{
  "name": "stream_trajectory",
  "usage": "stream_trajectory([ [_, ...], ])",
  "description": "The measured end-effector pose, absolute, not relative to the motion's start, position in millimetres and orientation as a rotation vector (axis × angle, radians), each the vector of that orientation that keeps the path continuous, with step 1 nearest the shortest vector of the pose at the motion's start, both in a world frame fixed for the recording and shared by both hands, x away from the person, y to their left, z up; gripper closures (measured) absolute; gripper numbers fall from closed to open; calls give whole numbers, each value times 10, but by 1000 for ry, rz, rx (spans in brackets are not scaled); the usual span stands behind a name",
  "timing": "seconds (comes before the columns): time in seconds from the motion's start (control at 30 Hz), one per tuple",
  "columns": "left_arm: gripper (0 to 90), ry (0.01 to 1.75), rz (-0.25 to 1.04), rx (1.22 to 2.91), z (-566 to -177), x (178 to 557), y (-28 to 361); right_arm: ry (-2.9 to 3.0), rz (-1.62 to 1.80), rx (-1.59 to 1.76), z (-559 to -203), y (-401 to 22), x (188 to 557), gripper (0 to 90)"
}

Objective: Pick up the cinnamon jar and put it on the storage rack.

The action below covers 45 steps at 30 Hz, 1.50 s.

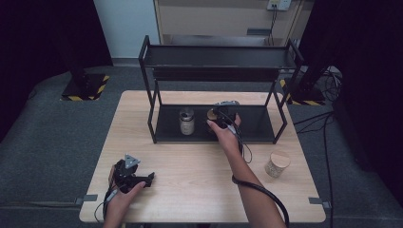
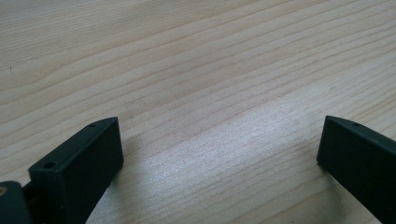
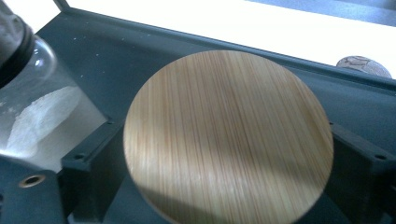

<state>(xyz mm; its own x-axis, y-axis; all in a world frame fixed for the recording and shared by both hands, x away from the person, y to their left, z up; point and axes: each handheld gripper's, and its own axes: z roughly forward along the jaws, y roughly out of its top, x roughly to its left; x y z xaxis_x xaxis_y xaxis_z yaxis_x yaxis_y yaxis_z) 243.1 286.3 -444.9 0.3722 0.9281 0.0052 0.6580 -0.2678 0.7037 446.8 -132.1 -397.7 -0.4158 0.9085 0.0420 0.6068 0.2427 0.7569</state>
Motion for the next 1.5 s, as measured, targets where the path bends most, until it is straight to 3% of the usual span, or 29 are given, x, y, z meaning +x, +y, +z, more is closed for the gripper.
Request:
stream_trajectory([
  [0.4,0,1364,567,2020,-4449,2430,2862,2128,1023,1348,-3845,-1455,4299,49],
  [1.5,0,1364,568,2021,-4449,2430,2862,2178,1110,1248,-3521,-1824,3765,46],
])
